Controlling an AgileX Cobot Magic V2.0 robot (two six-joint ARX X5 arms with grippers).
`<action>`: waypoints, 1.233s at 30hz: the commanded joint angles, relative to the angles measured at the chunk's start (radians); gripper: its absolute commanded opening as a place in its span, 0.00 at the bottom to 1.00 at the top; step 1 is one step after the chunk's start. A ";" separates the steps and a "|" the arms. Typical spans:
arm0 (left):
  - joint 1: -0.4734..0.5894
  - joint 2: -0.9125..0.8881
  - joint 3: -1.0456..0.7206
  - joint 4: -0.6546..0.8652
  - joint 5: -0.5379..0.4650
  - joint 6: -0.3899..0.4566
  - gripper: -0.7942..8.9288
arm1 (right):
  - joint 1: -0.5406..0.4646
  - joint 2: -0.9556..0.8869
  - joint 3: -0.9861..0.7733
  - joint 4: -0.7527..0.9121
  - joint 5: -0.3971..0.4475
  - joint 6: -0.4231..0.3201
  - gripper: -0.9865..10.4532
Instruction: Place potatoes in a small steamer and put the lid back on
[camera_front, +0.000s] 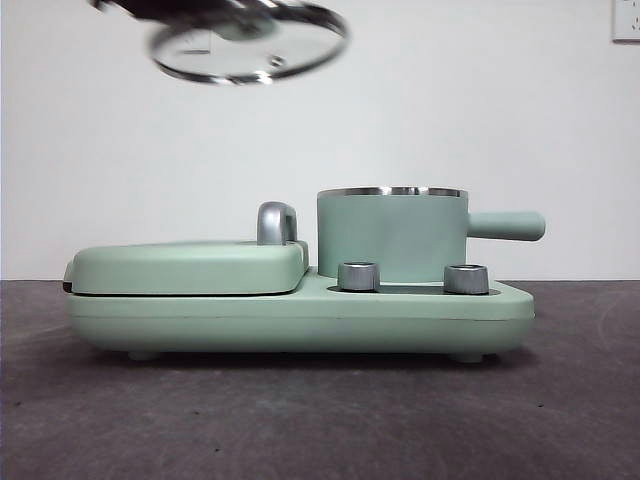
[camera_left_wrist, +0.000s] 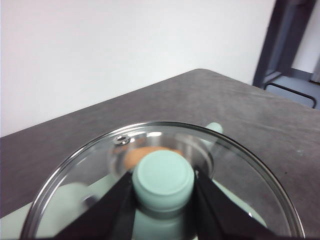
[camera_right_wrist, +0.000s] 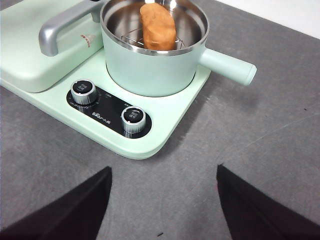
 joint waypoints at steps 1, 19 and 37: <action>-0.028 0.098 0.063 0.100 -0.003 0.005 0.10 | 0.005 0.003 -0.001 0.002 0.001 0.007 0.37; -0.057 0.612 0.486 0.130 -0.004 0.057 0.10 | 0.005 0.004 -0.003 -0.002 0.003 0.007 0.37; -0.071 0.749 0.531 0.195 -0.003 0.095 0.10 | 0.005 0.004 -0.003 0.006 0.009 0.007 0.37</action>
